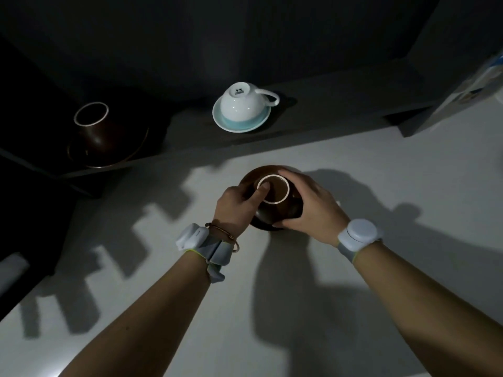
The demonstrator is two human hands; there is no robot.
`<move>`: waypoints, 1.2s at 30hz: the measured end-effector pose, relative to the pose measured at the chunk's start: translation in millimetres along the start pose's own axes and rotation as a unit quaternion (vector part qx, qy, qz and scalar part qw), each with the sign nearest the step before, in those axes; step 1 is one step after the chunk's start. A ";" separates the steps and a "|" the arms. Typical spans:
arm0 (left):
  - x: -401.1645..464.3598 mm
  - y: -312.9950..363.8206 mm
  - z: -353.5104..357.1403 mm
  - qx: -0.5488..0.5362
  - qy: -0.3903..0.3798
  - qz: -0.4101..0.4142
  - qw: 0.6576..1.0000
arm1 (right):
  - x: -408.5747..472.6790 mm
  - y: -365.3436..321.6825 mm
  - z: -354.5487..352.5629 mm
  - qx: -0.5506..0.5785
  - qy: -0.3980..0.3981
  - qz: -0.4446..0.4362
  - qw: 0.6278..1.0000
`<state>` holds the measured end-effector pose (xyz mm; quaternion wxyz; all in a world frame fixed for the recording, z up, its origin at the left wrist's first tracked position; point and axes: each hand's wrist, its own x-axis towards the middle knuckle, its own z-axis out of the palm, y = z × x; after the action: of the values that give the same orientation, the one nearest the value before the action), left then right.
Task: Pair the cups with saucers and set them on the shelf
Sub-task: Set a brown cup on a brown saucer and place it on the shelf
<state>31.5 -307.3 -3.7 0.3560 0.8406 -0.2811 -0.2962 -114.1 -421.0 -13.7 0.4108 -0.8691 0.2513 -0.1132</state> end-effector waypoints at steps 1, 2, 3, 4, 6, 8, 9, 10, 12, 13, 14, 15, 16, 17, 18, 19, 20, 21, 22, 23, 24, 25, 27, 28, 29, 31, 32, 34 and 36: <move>2.4 -1.4 0.3 0.001 0.002 -0.002 1.000 | 2.6 1.0 1.1 0.001 -0.001 -0.001 1.000; 5.2 -2.2 0.7 0.000 0.004 -0.004 1.000 | 5.9 2.7 2.0 0.000 -0.004 -0.001 1.000; 6.1 -3.0 1.1 -0.001 0.007 -0.005 1.000 | 7.8 3.7 3.3 -0.002 -0.007 -0.001 1.000; 5.6 -4.0 1.6 -0.002 0.009 -0.005 1.000 | 8.1 4.6 4.8 -0.005 -0.009 -0.002 1.000; 6.5 -5.8 2.8 -0.002 0.015 -0.002 1.000 | 10.0 8.4 7.2 -0.005 -0.008 -0.003 1.000; 6.3 -7.2 4.4 0.005 0.026 0.000 1.000 | 10.0 11.3 8.9 -0.003 -0.004 0.002 1.000; 6.6 -7.8 5.0 0.011 0.033 0.002 0.999 | 10.3 12.6 10.1 -0.006 -0.004 0.003 1.000; 7.1 -8.0 5.7 0.015 0.040 0.003 0.999 | 11.3 14.0 11.4 -0.011 -0.004 0.004 1.000; 7.1 -8.2 7.2 0.018 0.053 0.004 0.998 | 12.7 16.1 13.2 -0.015 -0.003 0.007 1.000; 6.9 -8.8 7.4 0.017 0.057 0.005 0.998 | 13.1 16.5 13.6 -0.014 -0.001 0.007 1.000; 6.4 -9.2 8.3 0.014 0.059 0.005 0.998 | 12.7 17.5 13.6 -0.014 0.001 0.006 1.000; 5.8 -9.5 8.6 0.011 0.060 0.006 0.998 | 12.4 17.8 14.1 -0.015 0.002 0.006 1.000; 5.0 -9.8 9.1 0.008 0.060 0.009 0.998 | 11.9 18.0 14.8 -0.017 0.002 0.007 1.000; 4.5 -10.2 10.0 0.009 0.060 0.014 0.998 | 11.4 17.8 15.7 -0.019 0.002 0.010 1.000; 4.5 -10.6 10.7 0.013 0.062 0.018 0.998 | 11.1 17.7 16.6 -0.022 0.002 0.010 1.000; 4.3 -10.6 11.2 0.016 0.065 0.020 0.998 | 10.4 17.4 17.5 -0.023 0.003 0.010 1.000; 3.9 -10.7 11.3 0.016 0.068 0.022 0.997 | 10.0 17.2 17.8 -0.024 0.003 0.008 1.000; 3.4 -11.2 11.4 0.016 0.072 0.024 0.997 | 9.3 16.8 17.7 -0.026 0.002 0.007 1.000; 2.9 -12.1 11.1 0.017 0.082 0.030 0.996 | 8.1 16.7 17.3 -0.024 0.003 0.009 1.000; 2.8 -13.4 10.4 0.018 0.097 0.035 0.994 | 6.6 17.0 16.7 -0.013 0.014 0.017 1.000; 2.9 -14.9 8.8 0.014 0.118 0.035 0.992 | 4.9 17.6 16.4 0.008 0.041 0.037 0.998; 3.2 -16.0 6.7 0.001 0.136 0.025 0.990 | 3.1 18.0 15.3 0.033 0.081 0.070 0.994; 5.8 -18.3 3.1 -0.017 0.141 -0.018 0.990 | 1.7 20.4 12.7 0.081 0.145 0.165 0.972; 8.8 -19.5 2.2 -0.012 0.126 -0.043 0.991 | 2.1 21.7 11.7 0.118 0.152 0.214 0.958; 11.1 -19.6 1.8 -0.004 0.108 -0.064 0.992 | 3.0 22.0 11.1 0.171 0.143 0.257 0.940; 12.5 -16.7 2.6 0.001 0.078 -0.078 0.994 | 4.9 19.1 10.5 0.285 0.113 0.320 0.897; 11.7 -14.0 4.0 -0.002 0.072 -0.078 0.994 | 5.8 16.3 9.4 0.319 0.096 0.336 0.881; 9.3 -7.5 4.4 -0.011 0.065 -0.092 0.994 | 8.8 9.3 11.0 0.334 0.074 0.342 0.875; 5.3 -3.7 5.0 -0.027 0.068 -0.111 0.991 | 11.0 4.1 12.5 0.307 0.065 0.332 0.890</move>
<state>32.5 -310.9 -11.0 0.3617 0.8748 -0.1536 -0.2835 -101.1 -420.9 -24.9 0.6537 -0.5564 0.5035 -0.0979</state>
